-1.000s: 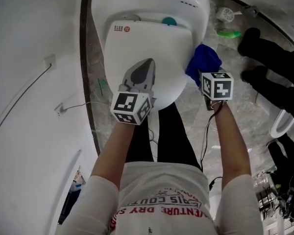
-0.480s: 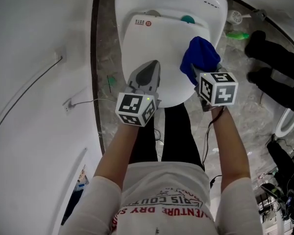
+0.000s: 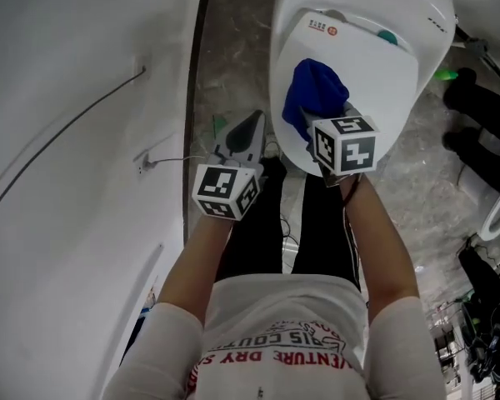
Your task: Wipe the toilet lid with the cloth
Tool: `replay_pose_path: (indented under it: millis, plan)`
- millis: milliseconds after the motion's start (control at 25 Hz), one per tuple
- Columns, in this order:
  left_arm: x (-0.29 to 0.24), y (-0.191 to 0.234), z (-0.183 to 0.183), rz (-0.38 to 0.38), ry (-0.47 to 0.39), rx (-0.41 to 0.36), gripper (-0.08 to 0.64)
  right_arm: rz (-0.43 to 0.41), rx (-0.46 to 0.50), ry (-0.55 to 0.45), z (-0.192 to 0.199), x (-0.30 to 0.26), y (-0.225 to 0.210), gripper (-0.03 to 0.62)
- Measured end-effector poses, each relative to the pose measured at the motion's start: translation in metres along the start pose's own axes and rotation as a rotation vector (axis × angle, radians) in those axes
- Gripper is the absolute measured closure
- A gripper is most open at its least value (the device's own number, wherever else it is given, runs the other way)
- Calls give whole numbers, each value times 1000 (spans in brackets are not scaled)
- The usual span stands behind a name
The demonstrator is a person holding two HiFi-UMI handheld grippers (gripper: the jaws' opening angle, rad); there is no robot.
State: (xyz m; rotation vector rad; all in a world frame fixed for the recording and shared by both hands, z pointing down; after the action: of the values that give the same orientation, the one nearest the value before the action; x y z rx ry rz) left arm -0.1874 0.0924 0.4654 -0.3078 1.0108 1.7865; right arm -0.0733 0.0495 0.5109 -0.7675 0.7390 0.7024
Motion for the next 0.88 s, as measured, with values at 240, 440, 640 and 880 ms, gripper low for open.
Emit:
replay_pose_path:
  millis: [240,440,640,880]
  plan:
    - [31,50,4,-25,4,-22,554,-29,-4,40,0,-56,45,499]
    - [37,72,10,-20,3,-4,554,34,20,78,5,-80,42,499]
    - [36,73,17,1,24,-4,554,80,9,88,11,-82,24,499]
    - [16,53,23,55,51,-14,554,80,1,68,18,-71,17,499]
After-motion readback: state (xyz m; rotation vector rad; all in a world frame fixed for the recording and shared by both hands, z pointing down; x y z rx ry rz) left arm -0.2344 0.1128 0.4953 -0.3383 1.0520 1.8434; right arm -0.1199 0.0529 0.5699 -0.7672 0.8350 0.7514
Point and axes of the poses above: the fingertips, and each gripper's own axes: x backward along the fingers, y to its left, z out of its underside, the point moved 3 cm from there along x, backward along the fingers, and after that the axes turned 10 degrees about x, right-handed, at the moved point
